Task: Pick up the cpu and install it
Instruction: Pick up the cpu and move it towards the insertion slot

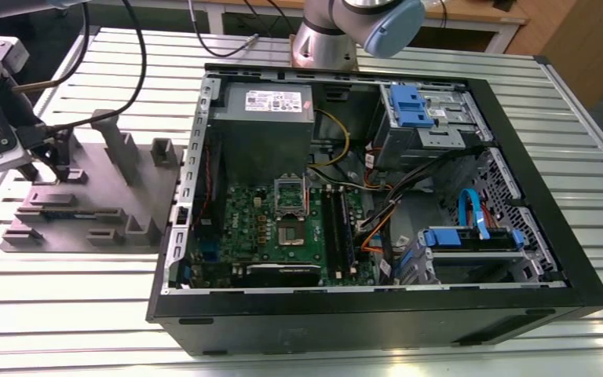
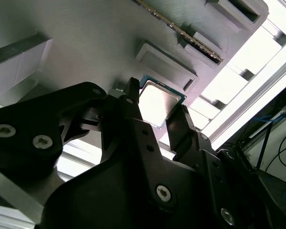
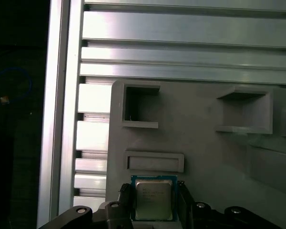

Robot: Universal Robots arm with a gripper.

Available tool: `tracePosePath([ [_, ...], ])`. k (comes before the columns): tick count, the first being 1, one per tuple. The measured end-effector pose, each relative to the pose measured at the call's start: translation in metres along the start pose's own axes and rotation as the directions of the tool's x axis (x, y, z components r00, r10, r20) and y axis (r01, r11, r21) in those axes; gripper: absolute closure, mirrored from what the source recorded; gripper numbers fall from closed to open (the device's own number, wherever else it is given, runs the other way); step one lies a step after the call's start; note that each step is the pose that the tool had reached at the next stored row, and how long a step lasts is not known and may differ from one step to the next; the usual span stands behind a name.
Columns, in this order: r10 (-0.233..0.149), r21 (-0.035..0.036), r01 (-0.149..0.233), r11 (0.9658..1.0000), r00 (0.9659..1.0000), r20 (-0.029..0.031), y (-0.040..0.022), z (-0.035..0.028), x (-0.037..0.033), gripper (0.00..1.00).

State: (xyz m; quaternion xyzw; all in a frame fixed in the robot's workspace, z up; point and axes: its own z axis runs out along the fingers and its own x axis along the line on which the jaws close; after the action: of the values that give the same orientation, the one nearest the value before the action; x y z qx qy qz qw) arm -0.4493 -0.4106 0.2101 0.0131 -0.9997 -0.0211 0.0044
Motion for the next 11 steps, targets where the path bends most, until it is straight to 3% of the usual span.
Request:
tracePosePath([
  [11,0.000,0.0000,0.000,1.0000,1.0000,0.0000,0.0001,-0.0021,0.0000,0.53],
])
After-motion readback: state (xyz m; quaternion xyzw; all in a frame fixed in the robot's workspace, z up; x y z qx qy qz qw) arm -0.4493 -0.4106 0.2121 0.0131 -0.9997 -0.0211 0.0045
